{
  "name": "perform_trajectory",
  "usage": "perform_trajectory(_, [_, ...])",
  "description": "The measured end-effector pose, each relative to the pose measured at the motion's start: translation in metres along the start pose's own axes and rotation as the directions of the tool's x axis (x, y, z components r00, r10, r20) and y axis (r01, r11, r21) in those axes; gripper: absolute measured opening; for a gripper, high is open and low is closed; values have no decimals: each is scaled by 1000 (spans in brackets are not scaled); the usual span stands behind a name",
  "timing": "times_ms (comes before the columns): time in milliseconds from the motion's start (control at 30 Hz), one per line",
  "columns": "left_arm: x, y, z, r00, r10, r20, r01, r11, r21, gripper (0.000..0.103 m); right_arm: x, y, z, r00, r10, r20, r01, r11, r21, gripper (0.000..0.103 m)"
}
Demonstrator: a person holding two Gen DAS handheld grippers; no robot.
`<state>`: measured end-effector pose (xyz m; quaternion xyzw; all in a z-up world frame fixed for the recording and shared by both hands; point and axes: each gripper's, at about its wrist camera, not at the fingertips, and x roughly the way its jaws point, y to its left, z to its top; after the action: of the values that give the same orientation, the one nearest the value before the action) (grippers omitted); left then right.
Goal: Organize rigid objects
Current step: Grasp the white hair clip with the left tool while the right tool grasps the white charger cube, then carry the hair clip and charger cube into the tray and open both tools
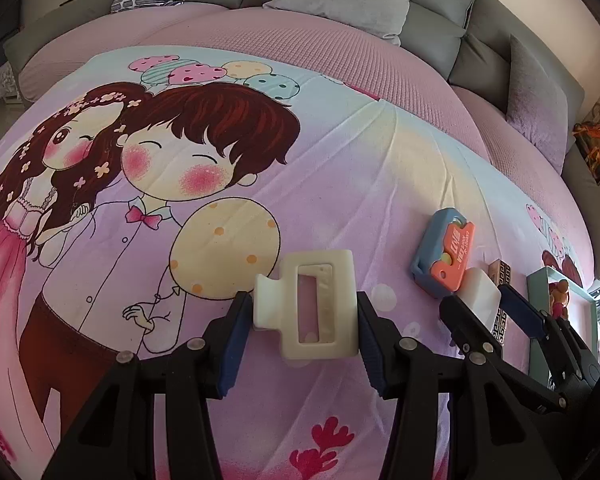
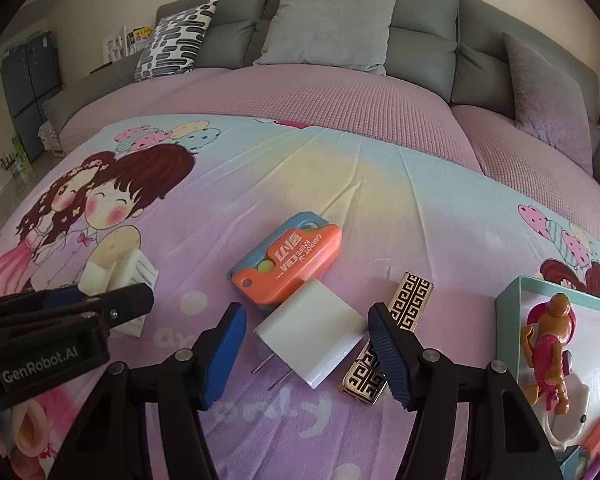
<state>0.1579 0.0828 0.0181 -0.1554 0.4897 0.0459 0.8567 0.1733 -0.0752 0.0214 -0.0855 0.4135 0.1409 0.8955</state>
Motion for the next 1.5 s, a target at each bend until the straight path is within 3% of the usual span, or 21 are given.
perform_trajectory(333, [1,0,0,1000,5,-1,-5,1000,9,53,1,9,-4,999,-53,0,53,997,-63,62])
perform_trajectory(633, [-15,4,5,998,12,64,-11,1000,-18,52,-13,2,-2,999,-46,21,47,999,-15,62])
perform_trajectory(967, [-42,-14,12,990,-23,138,19,999,31,52,-53,-10,7,994,-58,94,53,997,50,62])
perform_trajectory(1200, [-56,-41,16,984,-50,170,33,995,97,52,-73,-46,8,993,-97,72,83,979,184,62])
perform_trajectory(1500, [-65,-96,8,979,-102,178,61,973,222,52,-104,-118,-7,975,-221,35,195,917,347,62])
